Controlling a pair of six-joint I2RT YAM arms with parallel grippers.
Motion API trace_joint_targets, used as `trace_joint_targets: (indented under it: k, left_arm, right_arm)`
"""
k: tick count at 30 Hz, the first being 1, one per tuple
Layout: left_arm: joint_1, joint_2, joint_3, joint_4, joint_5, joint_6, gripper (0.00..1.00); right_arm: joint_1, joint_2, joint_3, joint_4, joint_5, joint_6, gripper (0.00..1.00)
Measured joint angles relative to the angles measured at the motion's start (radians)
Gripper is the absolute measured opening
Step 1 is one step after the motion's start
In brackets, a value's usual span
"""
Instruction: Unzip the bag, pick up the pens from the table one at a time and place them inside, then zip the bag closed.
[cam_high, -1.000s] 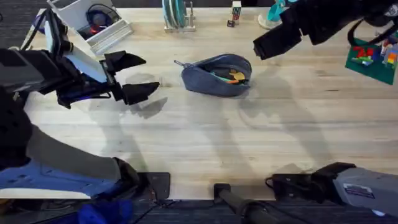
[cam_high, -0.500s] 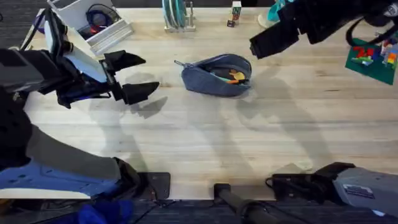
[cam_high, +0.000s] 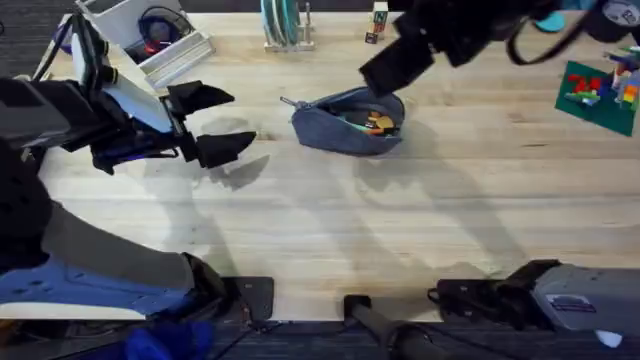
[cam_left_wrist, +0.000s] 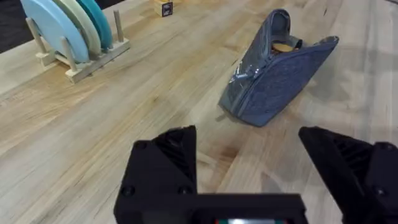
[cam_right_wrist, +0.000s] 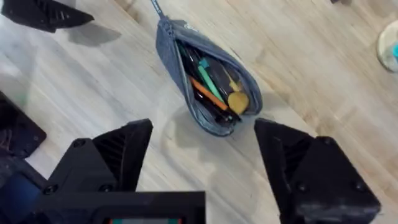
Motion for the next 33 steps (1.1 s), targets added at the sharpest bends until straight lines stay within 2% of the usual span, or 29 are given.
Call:
trace_joint_targets:
  k: [13,33]
  left_arm:
    - [0.000,0.000,0.000,0.000,0.000,0.000,0.993]
    - [0.000,0.000,0.000,-0.001,0.000,0.000,0.993]
  right_arm:
    - [0.088,0.169,0.100,0.021,0.009,-0.022,0.995]
    - [0.154,0.307,0.105,0.169,0.009,-0.060,0.996]
